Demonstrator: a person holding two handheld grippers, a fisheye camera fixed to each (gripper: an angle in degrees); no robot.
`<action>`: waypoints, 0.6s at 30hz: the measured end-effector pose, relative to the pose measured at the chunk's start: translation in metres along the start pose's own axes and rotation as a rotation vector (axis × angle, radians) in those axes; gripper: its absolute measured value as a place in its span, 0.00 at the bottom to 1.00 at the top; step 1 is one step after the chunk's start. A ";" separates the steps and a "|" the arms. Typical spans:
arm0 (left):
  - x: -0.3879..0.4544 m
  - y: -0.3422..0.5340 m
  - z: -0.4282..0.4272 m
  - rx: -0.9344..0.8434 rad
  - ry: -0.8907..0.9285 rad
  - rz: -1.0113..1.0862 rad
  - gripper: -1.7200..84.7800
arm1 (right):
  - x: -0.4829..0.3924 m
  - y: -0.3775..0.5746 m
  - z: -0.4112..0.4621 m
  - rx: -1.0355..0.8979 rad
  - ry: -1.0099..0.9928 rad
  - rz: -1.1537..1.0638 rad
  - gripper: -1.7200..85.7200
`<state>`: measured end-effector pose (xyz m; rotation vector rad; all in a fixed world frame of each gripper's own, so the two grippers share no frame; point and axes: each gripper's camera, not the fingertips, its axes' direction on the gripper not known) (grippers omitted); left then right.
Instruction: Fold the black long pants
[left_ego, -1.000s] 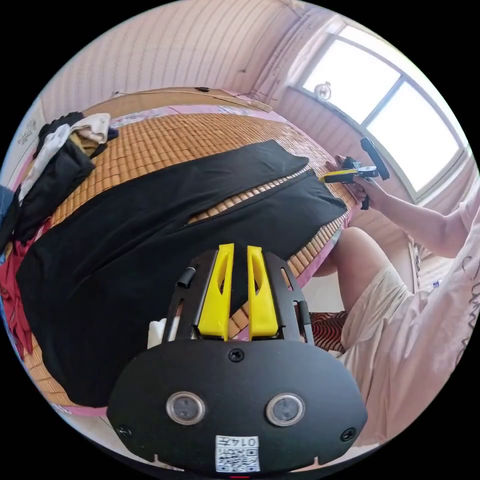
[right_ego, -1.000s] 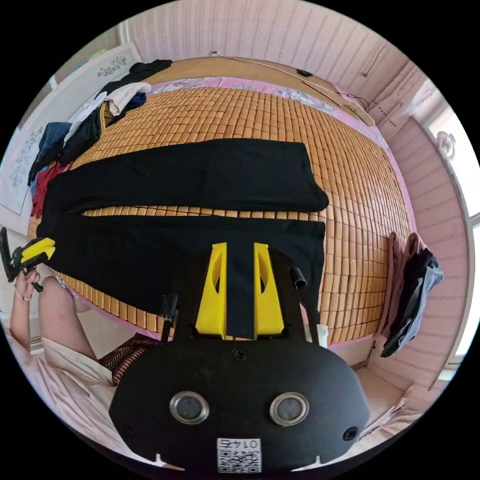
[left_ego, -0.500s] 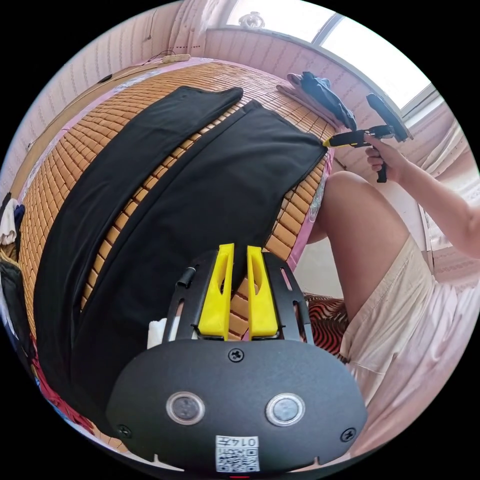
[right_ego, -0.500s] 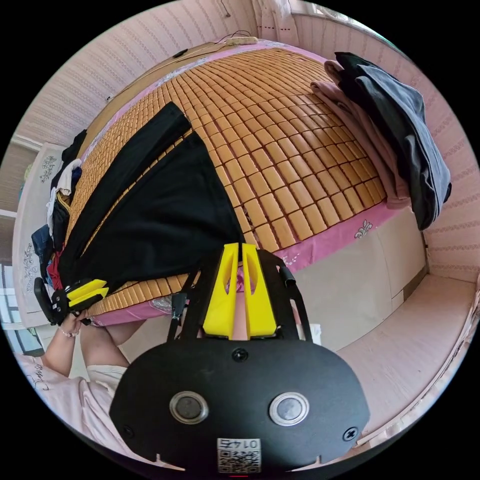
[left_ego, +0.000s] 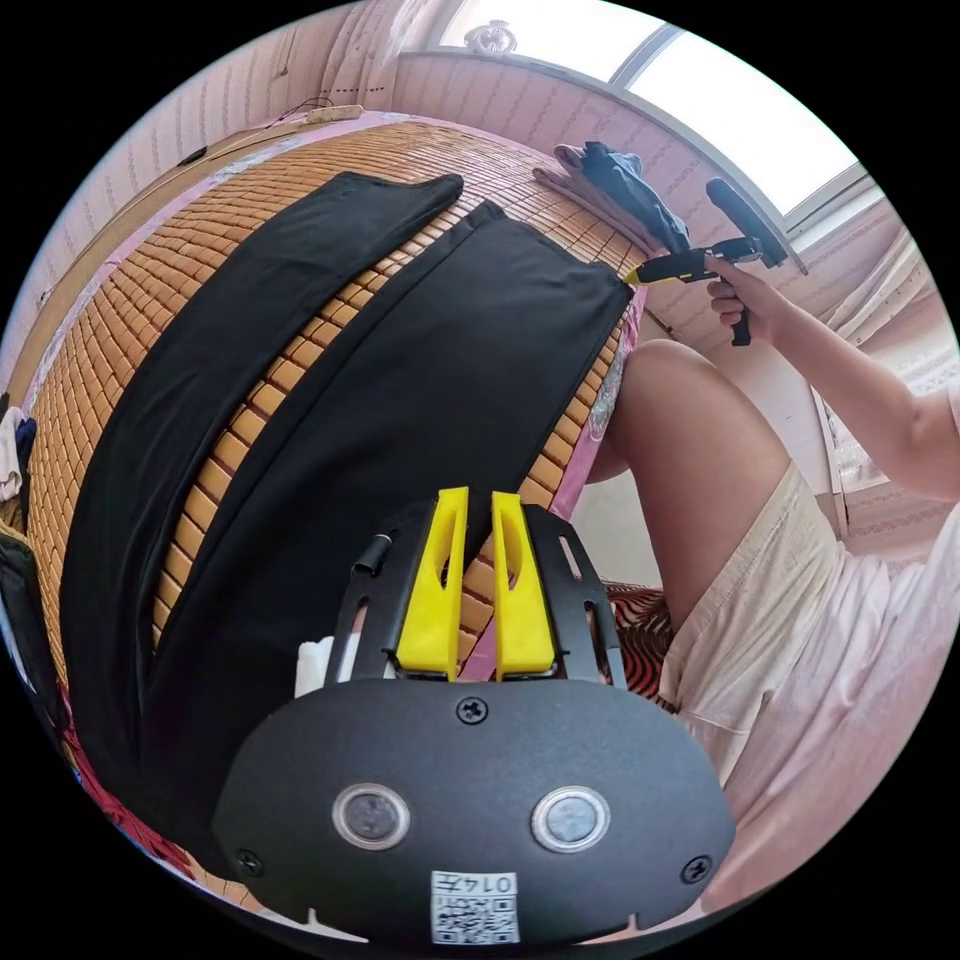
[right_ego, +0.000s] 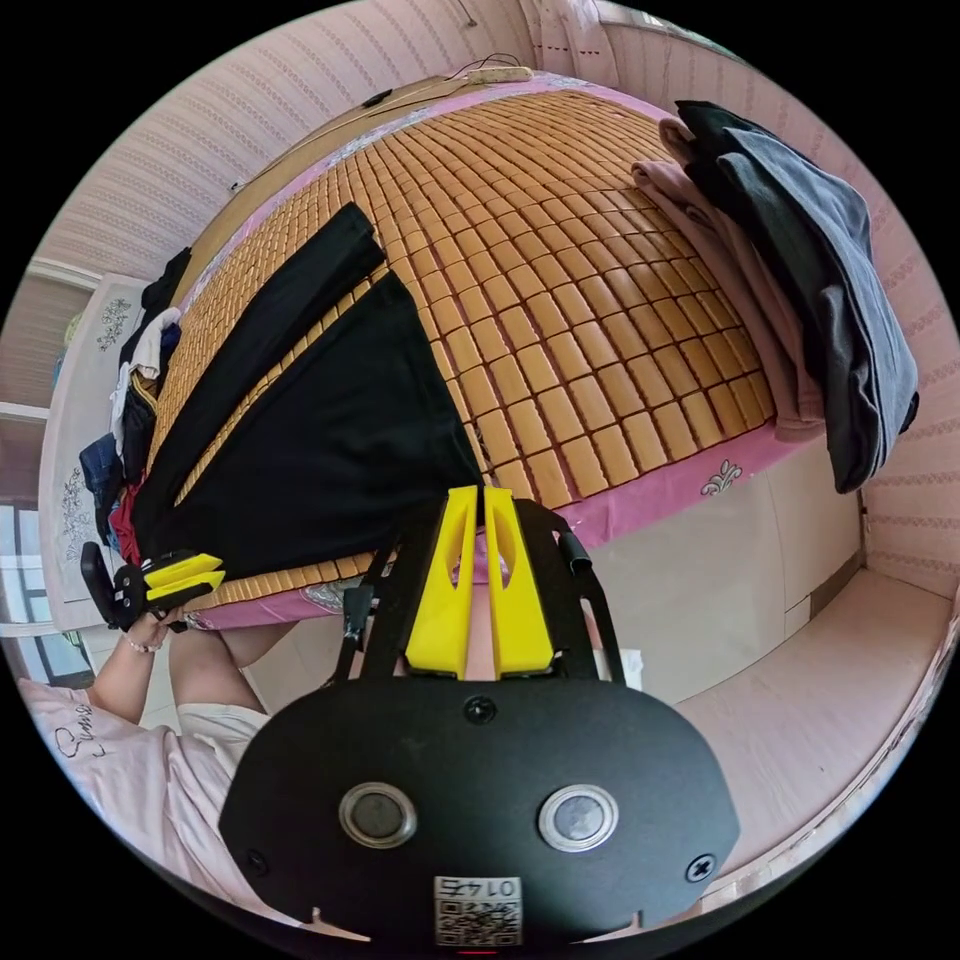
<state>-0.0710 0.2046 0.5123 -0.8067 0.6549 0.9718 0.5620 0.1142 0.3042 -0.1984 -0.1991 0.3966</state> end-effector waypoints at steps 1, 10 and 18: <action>-0.001 0.002 0.002 -0.001 -0.010 0.005 0.08 | 0.003 0.003 -0.006 0.006 0.008 0.003 0.03; -0.019 0.044 -0.009 0.124 0.111 -0.004 0.08 | 0.024 0.024 -0.044 -0.001 -0.098 0.099 0.16; -0.105 0.224 -0.121 0.609 0.169 -0.600 0.08 | 0.018 0.034 -0.072 -0.027 -0.089 0.059 0.07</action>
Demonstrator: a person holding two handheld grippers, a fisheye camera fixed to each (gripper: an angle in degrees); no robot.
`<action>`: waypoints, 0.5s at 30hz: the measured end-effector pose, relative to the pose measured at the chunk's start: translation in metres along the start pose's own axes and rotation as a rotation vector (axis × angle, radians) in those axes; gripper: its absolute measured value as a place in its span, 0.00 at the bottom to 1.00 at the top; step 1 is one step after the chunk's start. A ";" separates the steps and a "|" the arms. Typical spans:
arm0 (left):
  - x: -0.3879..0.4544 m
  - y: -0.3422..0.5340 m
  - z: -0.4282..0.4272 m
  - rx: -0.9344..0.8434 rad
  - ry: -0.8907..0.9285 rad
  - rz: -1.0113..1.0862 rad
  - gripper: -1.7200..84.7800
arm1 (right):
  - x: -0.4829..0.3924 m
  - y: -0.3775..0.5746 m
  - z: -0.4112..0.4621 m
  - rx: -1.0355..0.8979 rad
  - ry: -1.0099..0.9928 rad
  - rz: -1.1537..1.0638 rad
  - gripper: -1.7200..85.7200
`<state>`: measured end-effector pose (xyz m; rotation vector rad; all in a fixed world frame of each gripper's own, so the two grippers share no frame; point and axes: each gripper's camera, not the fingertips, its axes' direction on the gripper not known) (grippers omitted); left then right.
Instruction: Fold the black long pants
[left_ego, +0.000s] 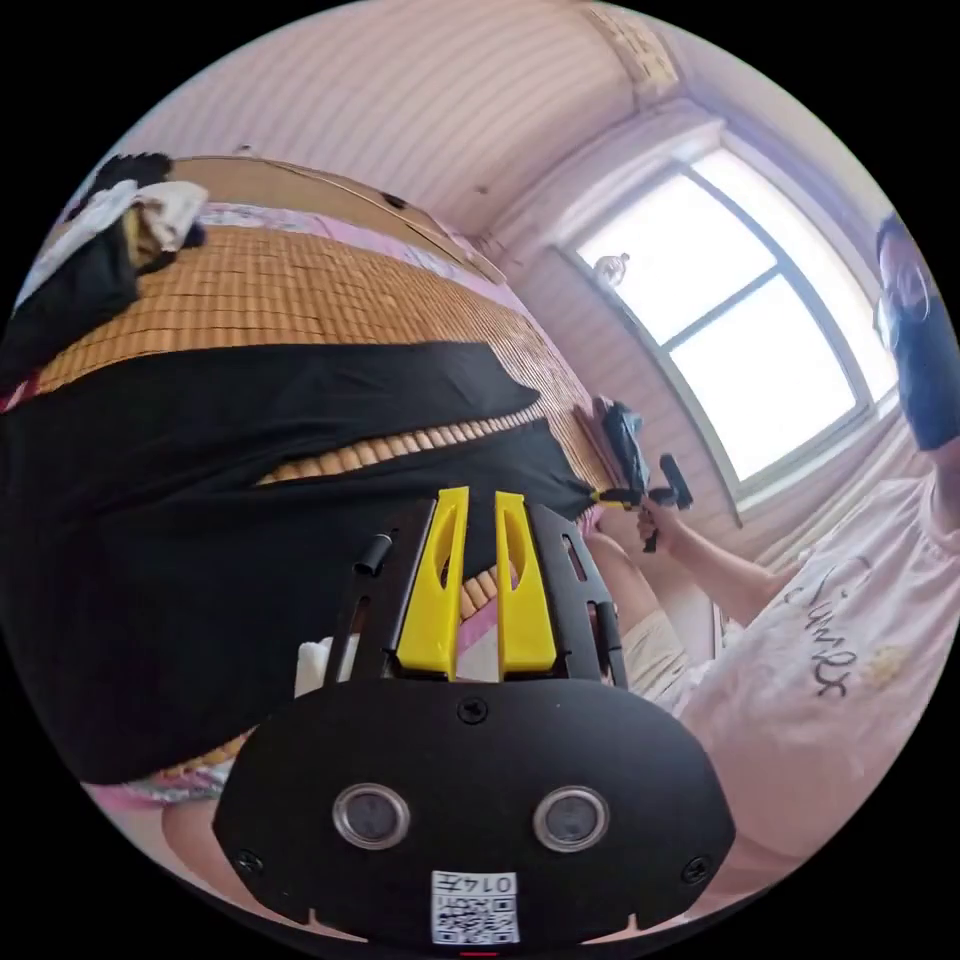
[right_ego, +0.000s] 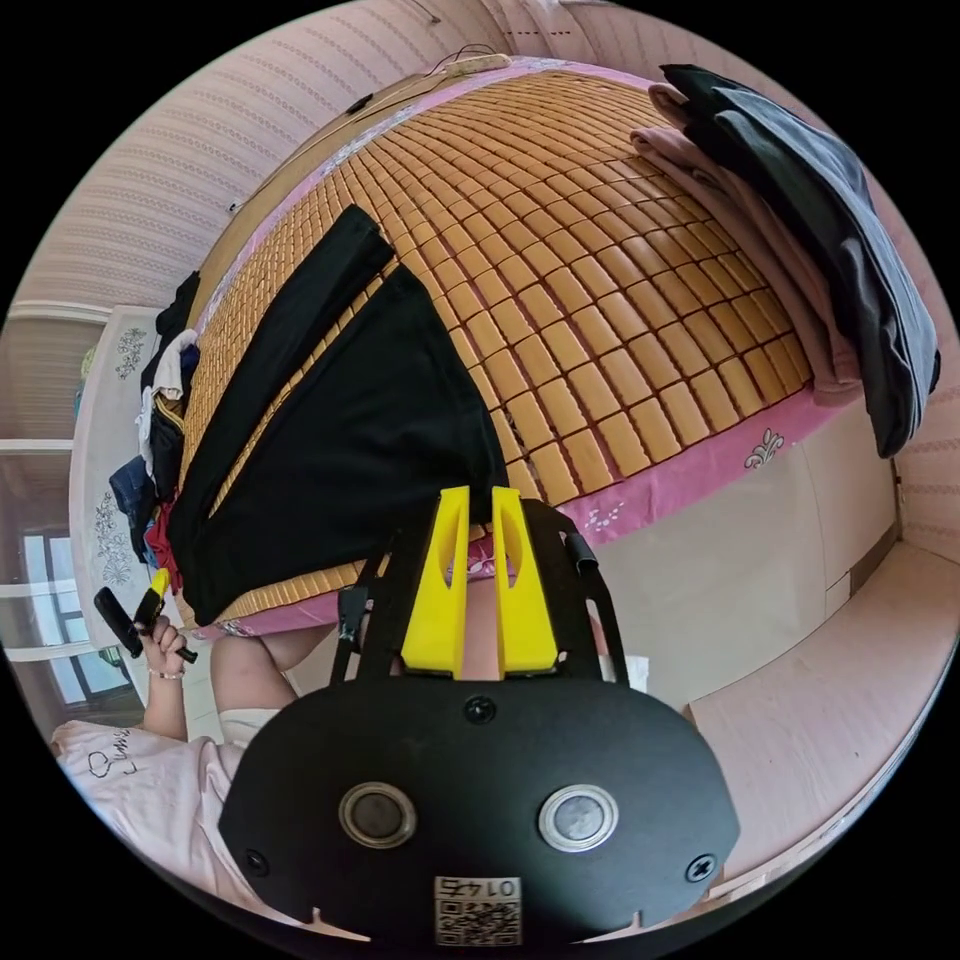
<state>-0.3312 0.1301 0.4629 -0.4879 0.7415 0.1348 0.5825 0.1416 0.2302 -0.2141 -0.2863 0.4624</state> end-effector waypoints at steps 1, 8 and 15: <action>-0.025 0.019 -0.040 0.080 -0.100 -0.103 0.08 | -0.002 0.004 -0.006 0.003 0.011 -0.003 0.06; -0.138 0.161 -0.205 0.378 -0.455 -0.671 0.09 | -0.006 0.018 -0.041 0.051 -0.017 0.051 0.03; -0.197 0.210 -0.219 0.517 -0.459 -0.899 0.15 | -0.038 0.025 -0.064 0.074 0.080 0.045 0.03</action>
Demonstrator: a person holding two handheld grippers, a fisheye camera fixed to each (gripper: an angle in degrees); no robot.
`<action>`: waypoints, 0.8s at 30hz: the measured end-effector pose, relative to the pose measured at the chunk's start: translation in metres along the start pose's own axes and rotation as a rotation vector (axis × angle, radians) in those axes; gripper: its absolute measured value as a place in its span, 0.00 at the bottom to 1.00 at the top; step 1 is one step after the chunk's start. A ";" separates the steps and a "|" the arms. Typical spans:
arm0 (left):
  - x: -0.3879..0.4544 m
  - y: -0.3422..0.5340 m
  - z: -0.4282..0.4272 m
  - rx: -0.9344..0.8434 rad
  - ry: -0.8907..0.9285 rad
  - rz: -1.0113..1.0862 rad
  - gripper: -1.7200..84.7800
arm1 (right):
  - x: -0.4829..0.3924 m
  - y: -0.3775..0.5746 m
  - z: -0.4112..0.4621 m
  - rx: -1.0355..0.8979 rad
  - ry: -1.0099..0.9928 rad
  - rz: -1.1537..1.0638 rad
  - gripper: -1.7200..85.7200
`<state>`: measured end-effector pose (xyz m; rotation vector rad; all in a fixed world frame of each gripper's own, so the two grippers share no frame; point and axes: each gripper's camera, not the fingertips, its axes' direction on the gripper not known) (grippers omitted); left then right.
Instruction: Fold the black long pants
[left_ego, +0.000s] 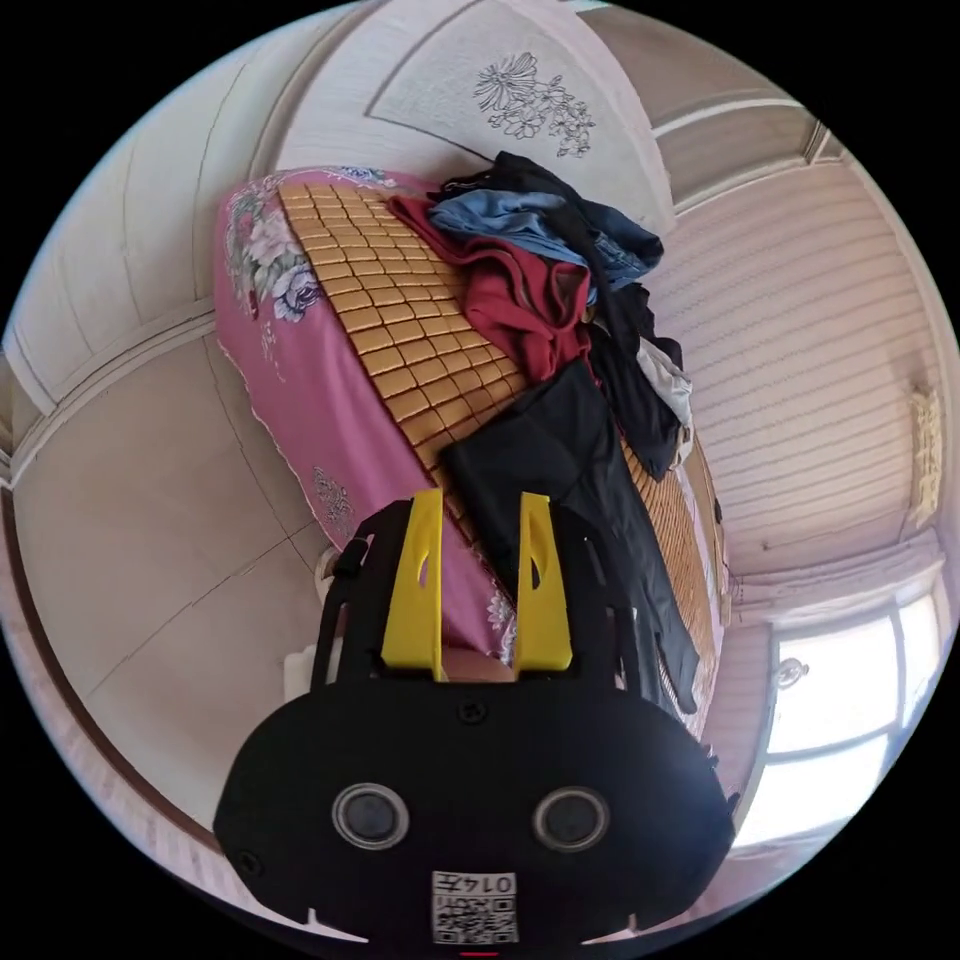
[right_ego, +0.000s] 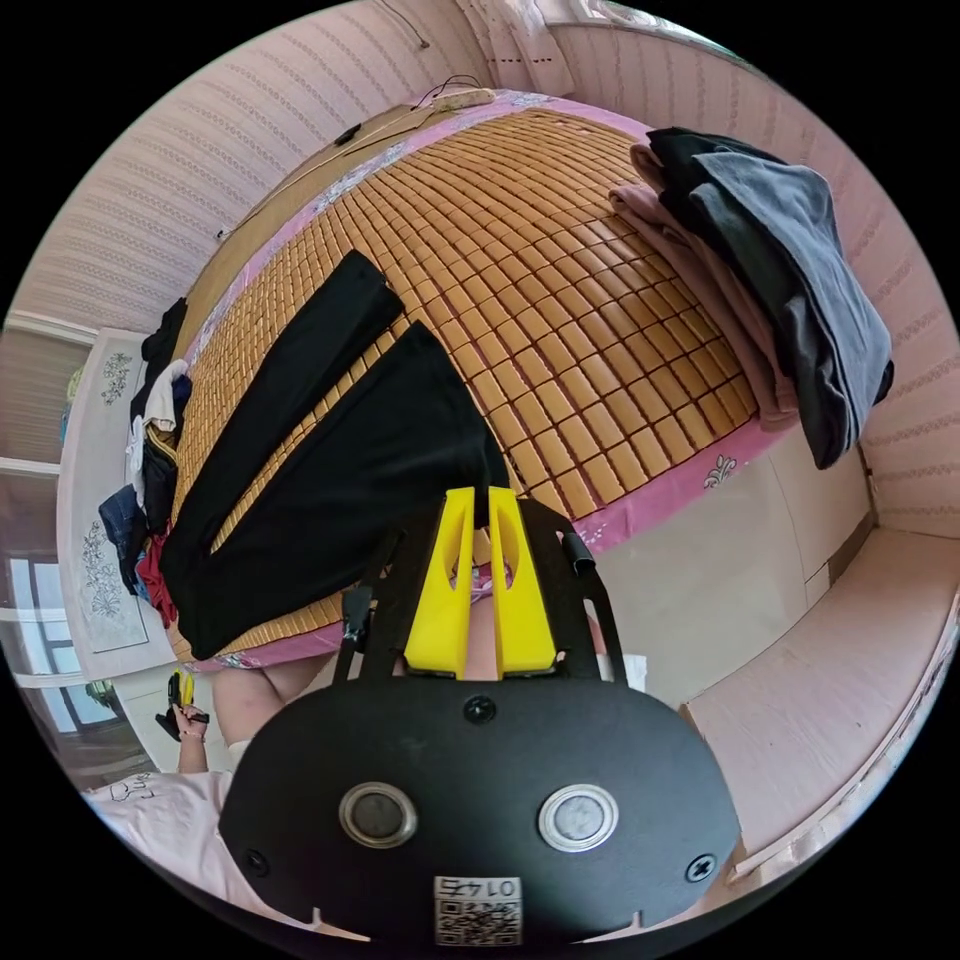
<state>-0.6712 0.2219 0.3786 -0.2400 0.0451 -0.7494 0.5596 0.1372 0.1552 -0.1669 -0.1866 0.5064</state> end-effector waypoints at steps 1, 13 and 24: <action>-0.005 -0.003 0.007 -0.014 0.017 -0.021 0.17 | -0.007 0.001 -0.003 -0.003 0.019 -0.012 0.03; -0.012 -0.002 0.004 -0.136 0.014 0.028 0.01 | -0.053 0.019 -0.037 0.060 0.049 -0.064 0.03; 0.068 -0.042 -0.058 0.063 0.206 0.263 0.01 | -0.143 -0.039 -0.080 0.237 0.049 -0.290 0.03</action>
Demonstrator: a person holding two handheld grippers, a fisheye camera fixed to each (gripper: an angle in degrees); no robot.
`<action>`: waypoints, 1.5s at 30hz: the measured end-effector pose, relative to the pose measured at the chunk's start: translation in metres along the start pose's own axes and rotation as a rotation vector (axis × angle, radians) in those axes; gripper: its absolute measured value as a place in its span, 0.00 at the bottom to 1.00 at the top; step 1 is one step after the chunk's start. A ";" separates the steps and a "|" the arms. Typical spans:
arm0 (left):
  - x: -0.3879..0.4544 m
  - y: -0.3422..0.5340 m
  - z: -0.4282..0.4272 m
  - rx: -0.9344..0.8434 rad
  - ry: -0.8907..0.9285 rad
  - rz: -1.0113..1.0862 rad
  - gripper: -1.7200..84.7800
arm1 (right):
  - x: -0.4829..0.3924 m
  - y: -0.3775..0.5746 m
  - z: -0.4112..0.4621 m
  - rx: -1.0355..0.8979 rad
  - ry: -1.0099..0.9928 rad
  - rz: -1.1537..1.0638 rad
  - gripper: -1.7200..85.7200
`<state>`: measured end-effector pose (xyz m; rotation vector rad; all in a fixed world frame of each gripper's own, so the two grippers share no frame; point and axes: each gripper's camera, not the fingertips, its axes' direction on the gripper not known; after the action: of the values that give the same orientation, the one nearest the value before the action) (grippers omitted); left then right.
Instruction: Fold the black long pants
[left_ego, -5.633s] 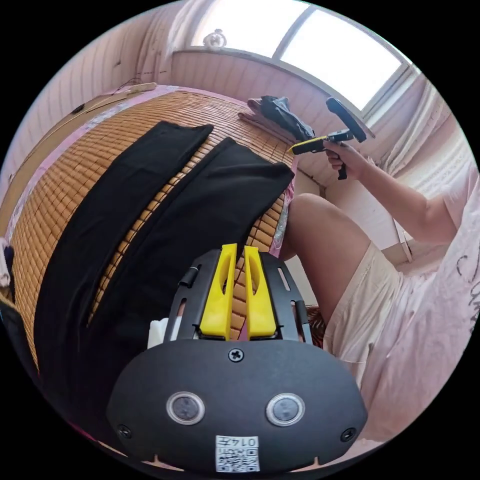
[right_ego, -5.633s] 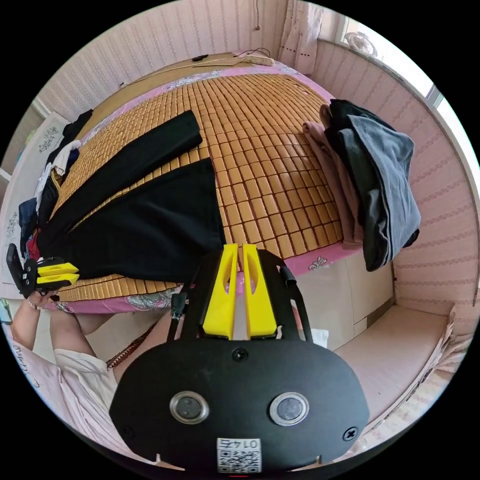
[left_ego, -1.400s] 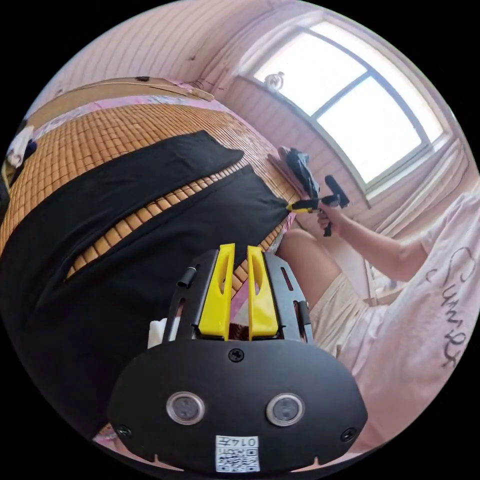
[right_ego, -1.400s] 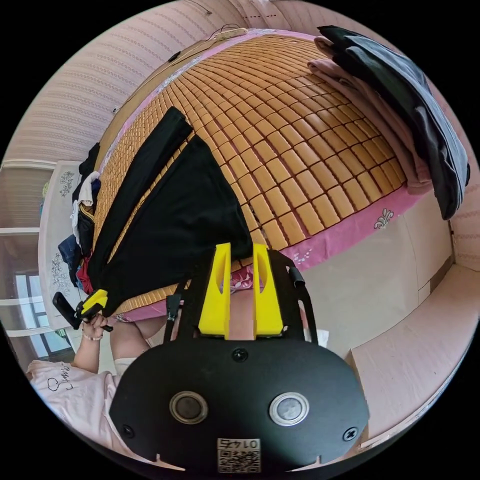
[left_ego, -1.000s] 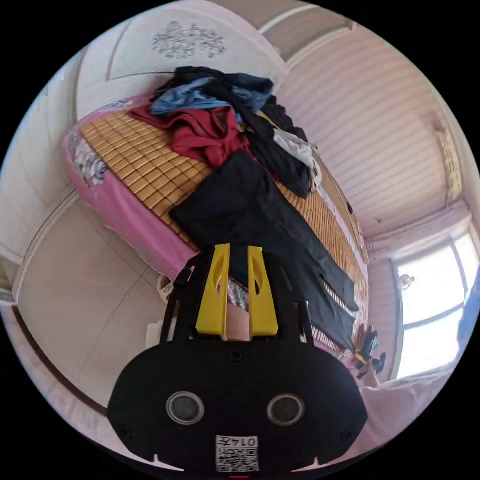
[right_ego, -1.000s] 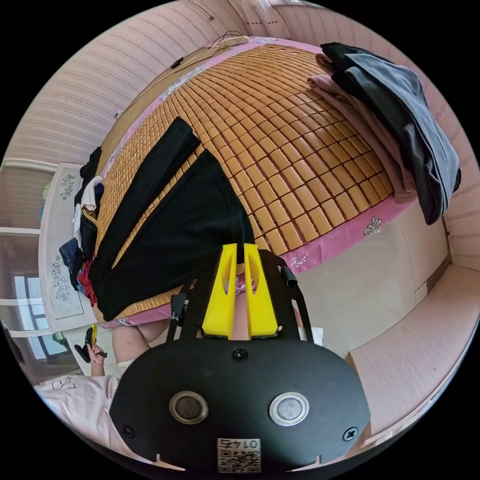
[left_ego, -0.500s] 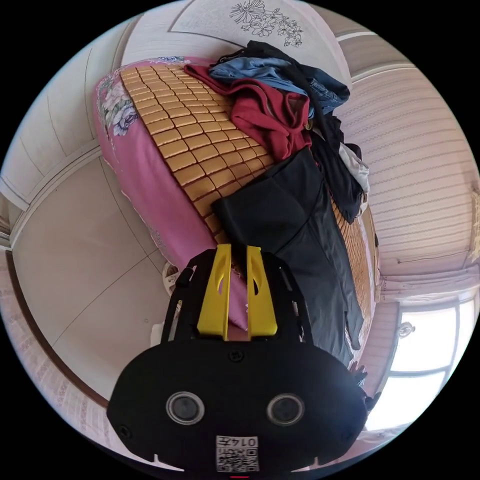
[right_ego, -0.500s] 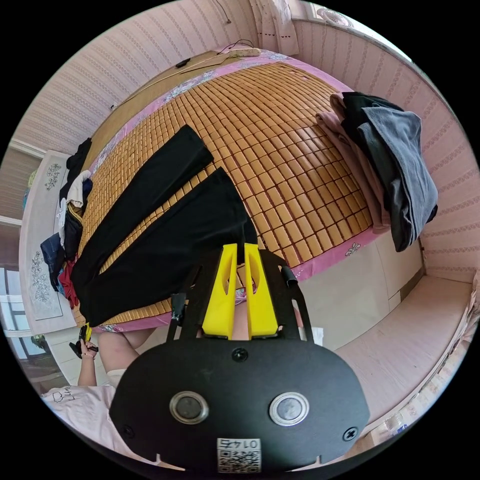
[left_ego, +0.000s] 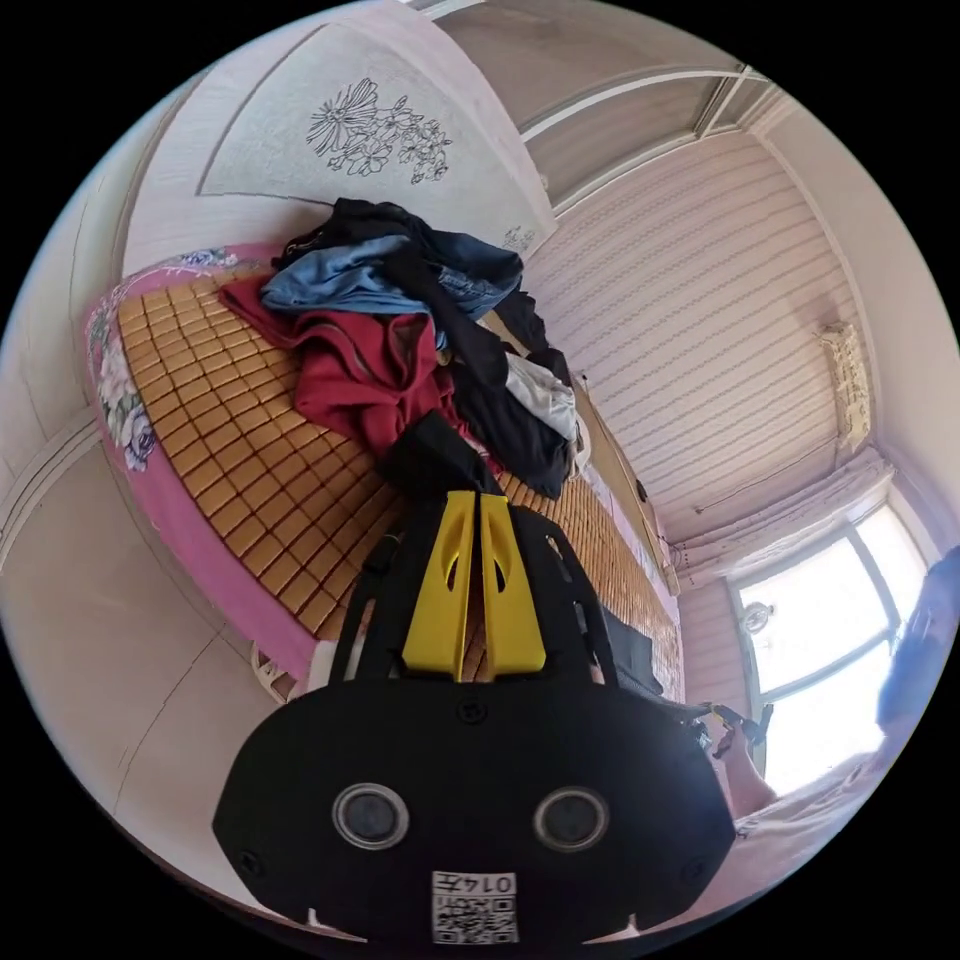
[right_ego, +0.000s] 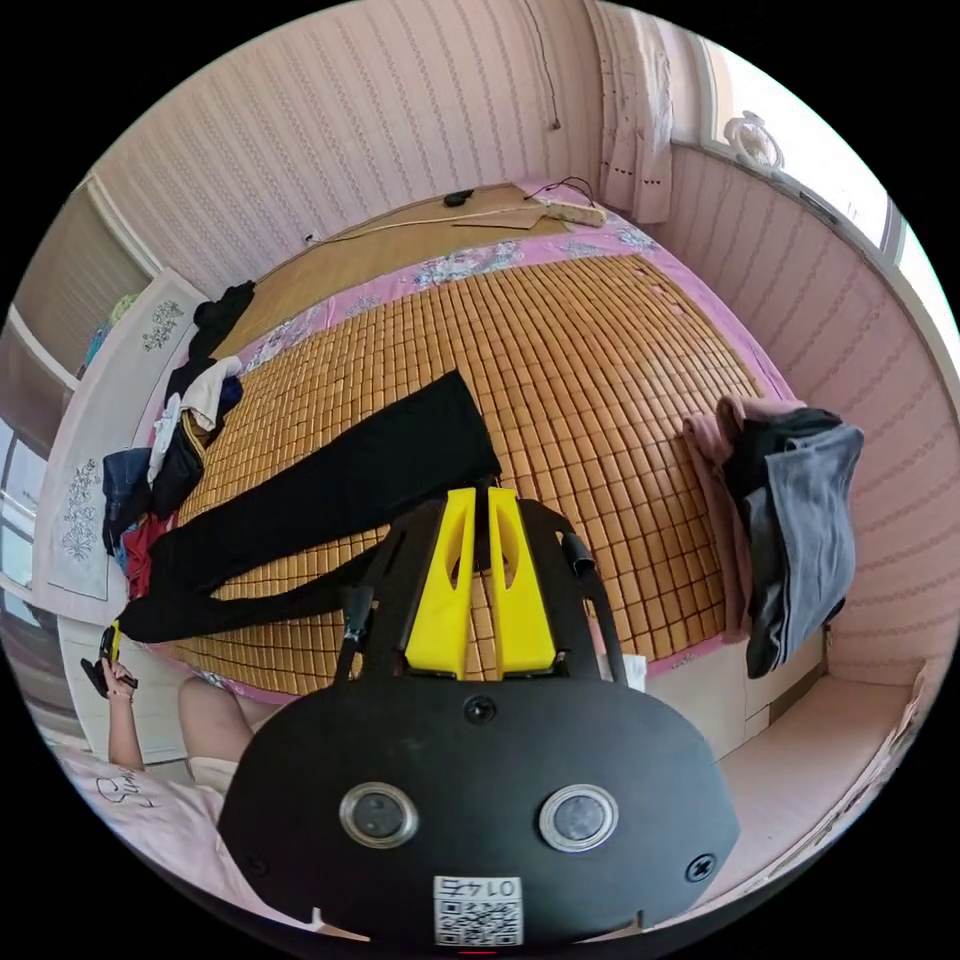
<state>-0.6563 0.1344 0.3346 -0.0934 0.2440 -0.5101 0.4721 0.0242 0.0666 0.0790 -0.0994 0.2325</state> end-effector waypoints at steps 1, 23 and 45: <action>0.011 -0.012 0.008 0.003 -0.009 0.028 0.01 | -0.011 -0.019 0.006 0.006 0.013 -0.034 0.03; 0.153 0.006 0.182 -0.486 -0.541 0.540 0.01 | -0.082 -0.054 0.185 -0.248 0.133 -0.074 0.01; 0.294 0.035 0.082 -0.487 -0.624 0.753 0.02 | 0.030 0.073 0.077 -0.286 0.015 0.051 0.12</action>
<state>-0.3704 0.0218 0.3471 -0.5989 -0.2188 0.3481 0.4769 0.0952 0.1514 -0.2100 -0.1192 0.2675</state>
